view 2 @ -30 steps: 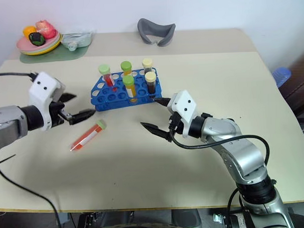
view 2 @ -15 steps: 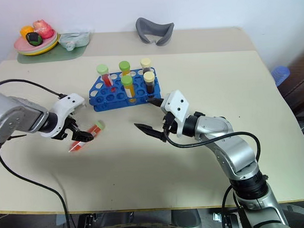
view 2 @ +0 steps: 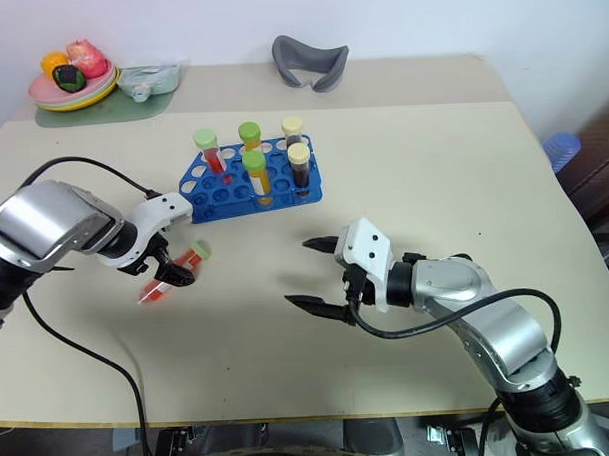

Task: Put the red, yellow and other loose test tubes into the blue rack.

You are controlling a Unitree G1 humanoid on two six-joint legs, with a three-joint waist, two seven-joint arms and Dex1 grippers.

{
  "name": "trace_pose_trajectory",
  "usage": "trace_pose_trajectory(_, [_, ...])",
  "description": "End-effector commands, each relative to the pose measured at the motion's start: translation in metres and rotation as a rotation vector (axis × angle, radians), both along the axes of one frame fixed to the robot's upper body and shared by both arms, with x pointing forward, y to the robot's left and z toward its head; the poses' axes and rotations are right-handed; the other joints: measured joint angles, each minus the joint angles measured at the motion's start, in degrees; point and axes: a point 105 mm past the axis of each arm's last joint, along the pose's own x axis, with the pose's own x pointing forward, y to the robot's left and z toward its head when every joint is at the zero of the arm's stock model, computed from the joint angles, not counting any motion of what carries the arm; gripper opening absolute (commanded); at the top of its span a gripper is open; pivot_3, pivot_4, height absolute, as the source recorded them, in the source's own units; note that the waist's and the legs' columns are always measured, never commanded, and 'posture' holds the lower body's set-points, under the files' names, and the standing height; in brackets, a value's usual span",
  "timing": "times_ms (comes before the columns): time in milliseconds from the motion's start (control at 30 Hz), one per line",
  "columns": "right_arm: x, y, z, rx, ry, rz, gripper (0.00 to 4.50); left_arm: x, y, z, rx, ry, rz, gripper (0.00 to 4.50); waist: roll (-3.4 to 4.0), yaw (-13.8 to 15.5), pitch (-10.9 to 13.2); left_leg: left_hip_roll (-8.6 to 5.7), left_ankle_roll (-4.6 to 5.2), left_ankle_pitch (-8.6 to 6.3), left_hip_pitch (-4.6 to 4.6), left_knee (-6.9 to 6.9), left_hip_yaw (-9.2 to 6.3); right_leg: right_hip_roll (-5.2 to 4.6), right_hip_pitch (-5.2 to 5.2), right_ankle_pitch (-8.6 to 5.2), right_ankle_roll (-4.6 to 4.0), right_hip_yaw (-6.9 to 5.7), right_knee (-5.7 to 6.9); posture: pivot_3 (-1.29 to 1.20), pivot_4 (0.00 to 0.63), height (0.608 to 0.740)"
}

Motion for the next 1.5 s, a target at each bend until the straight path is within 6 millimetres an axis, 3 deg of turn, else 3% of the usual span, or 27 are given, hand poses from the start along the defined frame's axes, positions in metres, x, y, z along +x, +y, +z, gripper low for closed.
trace_pose_trajectory(33, [-0.008, 0.005, 0.008, 0.006, -0.039, 0.049, 4.40, 0.005, 0.001, 0.006, 0.019, -0.032, -0.013, 4.48, 0.00, -0.01, 0.00, 0.00, 0.00, 0.00, 0.00, 0.00, 0.00, 0.00, 0.00, 0.00, 0.00, 0.00, 0.00, 0.00, 0.150, 0.740])
trace_pose_trajectory(233, [-0.006, 0.008, 0.010, 0.013, -0.052, 0.058, 4.40, 0.004, 0.002, 0.004, 0.021, -0.020, -0.018, 4.48, 0.00, -0.01, 0.00, 0.00, 0.00, 0.00, 0.00, 0.01, 0.00, 0.00, 0.00, 0.00, 0.00, 0.00, 0.00, 0.00, 0.150, 0.740])
trace_pose_trajectory(333, [-0.005, 0.009, 0.011, 0.019, -0.056, 0.060, 4.40, 0.003, 0.004, 0.004, 0.030, -0.022, -0.021, 3.61, 0.00, -0.01, 0.00, 0.00, 0.00, 0.00, 0.00, 0.01, 0.00, 0.00, 0.00, 0.00, 0.00, 0.00, 0.00, 0.00, 0.150, 0.740])
trace_pose_trajectory(467, [-0.005, 0.010, 0.012, 0.027, -0.056, 0.063, 4.40, 0.001, 0.006, 0.002, 0.055, -0.033, -0.041, 1.62, 0.00, -0.03, 0.00, 0.00, 0.00, 0.00, 0.00, 0.00, 0.00, 0.00, 0.00, 0.00, 0.00, 0.00, 0.00, 0.00, 0.150, 0.740])
trace_pose_trajectory(733, [-0.005, 0.011, 0.013, 0.031, -0.055, 0.067, 4.40, 0.002, 0.009, 0.002, 0.056, -0.039, -0.023, 1.62, 0.00, -0.05, 0.00, 0.00, 0.00, 0.00, 0.00, 0.01, 0.00, 0.00, 0.00, 0.00, 0.00, 0.00, 0.01, 0.00, 0.150, 0.740])
trace_pose_trajectory(867, [-0.004, 0.011, 0.013, 0.030, -0.056, 0.069, 4.40, 0.002, 0.009, 0.006, 0.049, -0.052, -0.017, 0.82, 0.00, -0.06, 0.00, 0.00, 0.00, 0.00, 0.00, 0.01, 0.00, 0.00, 0.00, 0.00, 0.00, 0.00, 0.02, 0.00, 0.150, 0.740])
trace_pose_trajectory(1000, [-0.005, 0.010, 0.013, 0.027, -0.062, 0.063, 4.40, 0.000, 0.018, 0.021, 0.020, -0.102, 0.025, 0.81, 0.00, -0.12, 0.00, 0.01, 0.00, 0.00, 0.00, 0.01, 0.00, 0.00, -0.02, 0.00, 0.00, 0.00, 0.02, 0.00, 0.150, 0.740])
trace_pose_trajectory(1100, [-0.005, 0.007, 0.015, 0.035, -0.065, 0.046, 4.40, 0.003, 0.020, 0.046, -0.095, -0.217, 0.039, 0.81, 0.00, -0.05, 0.00, 0.01, 0.00, 0.00, -0.01, 0.01, -0.01, 0.00, -0.04, 0.00, 0.00, 0.00, 0.04, 0.00, 0.150, 0.740])
trace_pose_trajectory(1167, [-0.001, 0.005, 0.017, 0.044, -0.071, 0.017, 4.40, 0.010, 0.007, 0.079, -0.267, -0.427, -0.020, 0.81, -0.01, 0.07, 0.00, 0.01, 0.00, 0.00, -0.01, 0.01, -0.01, -0.03, -0.03, 0.00, 0.00, 0.00, 0.03, 0.00, 0.150, 0.740])
trace_pose_trajectory(1300, [0.012, 0.003, 0.014, 0.053, -0.085, -0.067, 4.40, 0.015, 0.006, 0.128, -0.483, -0.873, -0.008, 0.81, -0.04, 0.25, -0.02, 0.01, 0.00, 0.00, -0.07, 0.08, -0.02, -0.08, 0.02, 0.00, 0.01, -0.06, -0.01, 0.00, 0.150, 0.740])
trace_pose_trajectory(1367, [0.012, 0.004, 0.014, 0.069, -0.076, -0.071, 4.40, 0.010, -0.001, 0.138, -0.620, -1.013, -0.029, 0.81, -0.04, 0.07, -0.03, 0.01, 0.00, 0.00, -0.05, 0.08, 0.00, -0.08, 0.01, 0.01, 0.01, -0.05, 0.01, 0.00, 0.150, 0.740])
trace_pose_trajectory(1500, [0.013, 0.009, 0.009, 0.080, -0.047, -0.064, 4.40, 0.025, -0.004, 0.139, -0.727, -1.247, 0.152, 0.81, -0.06, 0.23, -0.05, 0.01, -0.01, 0.00, 0.01, 0.10, 0.00, -0.08, 0.05, 0.02, 0.01, -0.04, 0.05, 0.00, 0.150, 0.740])
